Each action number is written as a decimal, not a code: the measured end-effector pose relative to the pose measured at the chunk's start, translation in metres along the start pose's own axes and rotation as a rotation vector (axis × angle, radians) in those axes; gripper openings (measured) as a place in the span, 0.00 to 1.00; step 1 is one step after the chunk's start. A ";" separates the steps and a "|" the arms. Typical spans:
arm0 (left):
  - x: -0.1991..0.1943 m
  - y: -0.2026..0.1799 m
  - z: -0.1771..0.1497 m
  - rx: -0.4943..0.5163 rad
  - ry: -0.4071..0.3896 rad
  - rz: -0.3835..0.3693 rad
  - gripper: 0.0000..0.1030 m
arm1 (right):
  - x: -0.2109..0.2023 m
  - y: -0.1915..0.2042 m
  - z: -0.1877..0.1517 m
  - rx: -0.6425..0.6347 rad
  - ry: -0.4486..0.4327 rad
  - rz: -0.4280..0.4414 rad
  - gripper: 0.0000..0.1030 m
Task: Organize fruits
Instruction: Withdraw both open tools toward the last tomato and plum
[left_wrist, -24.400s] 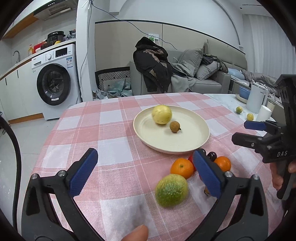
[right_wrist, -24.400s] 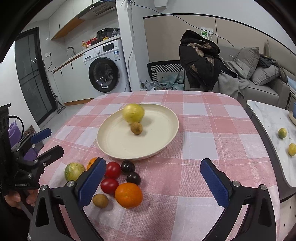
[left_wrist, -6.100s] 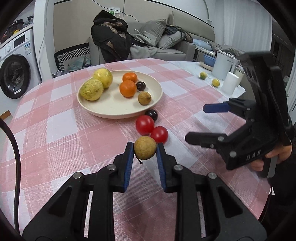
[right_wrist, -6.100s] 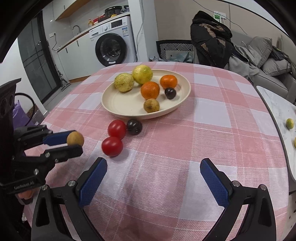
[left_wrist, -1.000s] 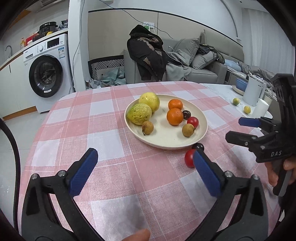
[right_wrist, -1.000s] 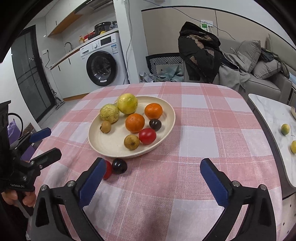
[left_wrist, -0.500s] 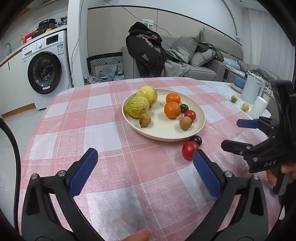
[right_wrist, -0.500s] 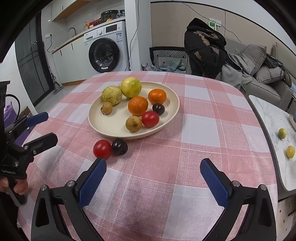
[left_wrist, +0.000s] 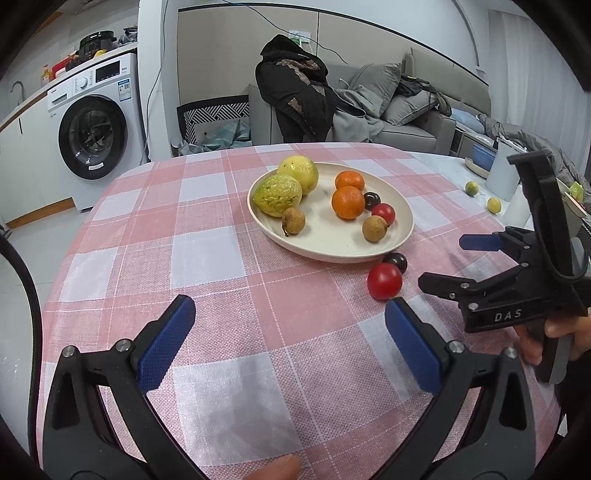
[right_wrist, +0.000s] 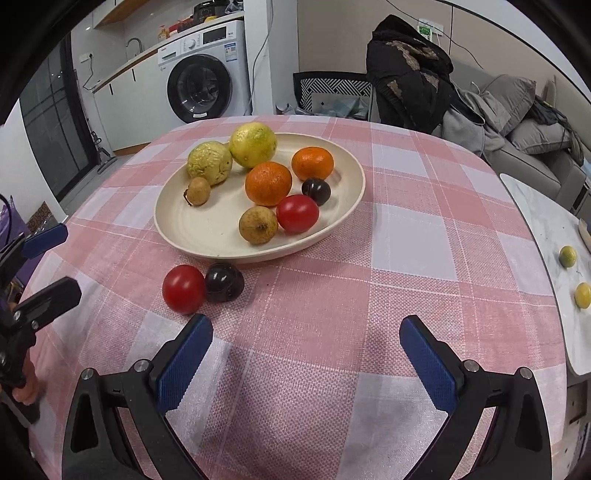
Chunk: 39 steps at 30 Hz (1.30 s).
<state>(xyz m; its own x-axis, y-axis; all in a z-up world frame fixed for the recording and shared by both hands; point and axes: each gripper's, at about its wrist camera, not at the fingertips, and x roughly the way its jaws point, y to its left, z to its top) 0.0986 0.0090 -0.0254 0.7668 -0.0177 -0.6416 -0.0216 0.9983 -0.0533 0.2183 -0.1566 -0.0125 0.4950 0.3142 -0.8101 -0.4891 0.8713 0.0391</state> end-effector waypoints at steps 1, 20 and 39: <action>0.000 0.000 0.000 0.000 0.001 0.001 0.99 | 0.001 0.001 0.001 -0.005 0.003 -0.002 1.00; 0.004 0.009 -0.001 -0.022 0.012 -0.003 0.99 | 0.023 0.027 0.014 -0.107 0.039 -0.044 1.00; 0.007 0.011 -0.002 -0.027 0.019 -0.002 0.99 | 0.023 0.039 0.014 -0.165 0.015 0.011 0.88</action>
<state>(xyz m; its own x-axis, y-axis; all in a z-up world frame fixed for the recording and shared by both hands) 0.1020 0.0198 -0.0321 0.7544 -0.0208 -0.6561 -0.0375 0.9965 -0.0748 0.2206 -0.1106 -0.0211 0.4792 0.3164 -0.8187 -0.6064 0.7937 -0.0482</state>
